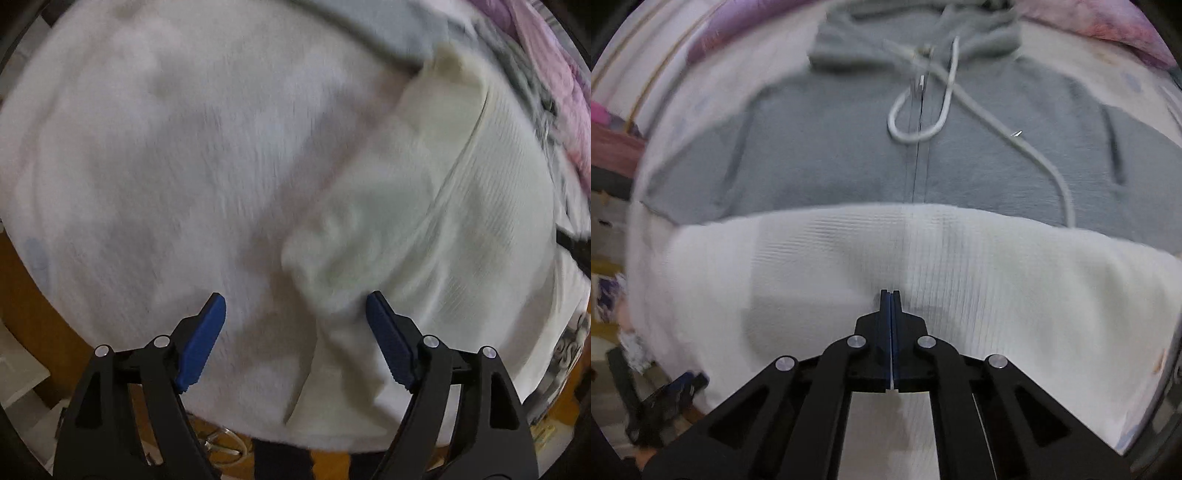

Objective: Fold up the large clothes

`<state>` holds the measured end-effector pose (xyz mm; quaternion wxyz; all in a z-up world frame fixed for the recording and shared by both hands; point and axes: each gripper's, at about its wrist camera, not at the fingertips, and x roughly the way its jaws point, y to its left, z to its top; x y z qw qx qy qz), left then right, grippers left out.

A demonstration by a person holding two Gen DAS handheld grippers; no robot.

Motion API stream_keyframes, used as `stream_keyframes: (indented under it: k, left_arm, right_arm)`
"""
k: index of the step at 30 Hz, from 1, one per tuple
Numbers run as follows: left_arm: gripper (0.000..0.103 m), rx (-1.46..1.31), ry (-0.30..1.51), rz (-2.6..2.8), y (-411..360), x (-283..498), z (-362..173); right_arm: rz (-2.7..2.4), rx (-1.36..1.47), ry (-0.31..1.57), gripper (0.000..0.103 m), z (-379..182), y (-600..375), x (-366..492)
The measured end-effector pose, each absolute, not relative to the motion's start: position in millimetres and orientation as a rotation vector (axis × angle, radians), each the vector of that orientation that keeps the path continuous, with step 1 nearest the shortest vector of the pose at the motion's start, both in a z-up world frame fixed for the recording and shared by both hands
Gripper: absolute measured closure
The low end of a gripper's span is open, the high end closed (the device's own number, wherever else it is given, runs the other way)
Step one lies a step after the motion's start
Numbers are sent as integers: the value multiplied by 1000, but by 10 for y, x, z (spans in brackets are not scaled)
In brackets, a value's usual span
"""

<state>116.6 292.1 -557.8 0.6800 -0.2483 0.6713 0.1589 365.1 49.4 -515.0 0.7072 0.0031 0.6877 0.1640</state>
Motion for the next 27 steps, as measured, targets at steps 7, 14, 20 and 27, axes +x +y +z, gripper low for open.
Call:
stream_keyframes:
  k: [7, 14, 20, 27]
  left_arm:
    - [24, -763, 1457, 356, 3028, 878, -5574]
    - [24, -954, 1390, 290, 3098, 598, -5501]
    - [24, -1019, 1343, 244, 3016, 482, -5472]
    - [21, -1025, 1381, 189, 2849, 504, -5630]
  right_arm:
    - [317, 116, 1591, 103, -5031, 304, 3486]
    - [320, 156, 1622, 103, -5176, 129, 2832]
    - [263, 269, 1654, 103, -5000, -52, 2715]
    - [243, 345, 1710, 103, -5416, -261, 2213]
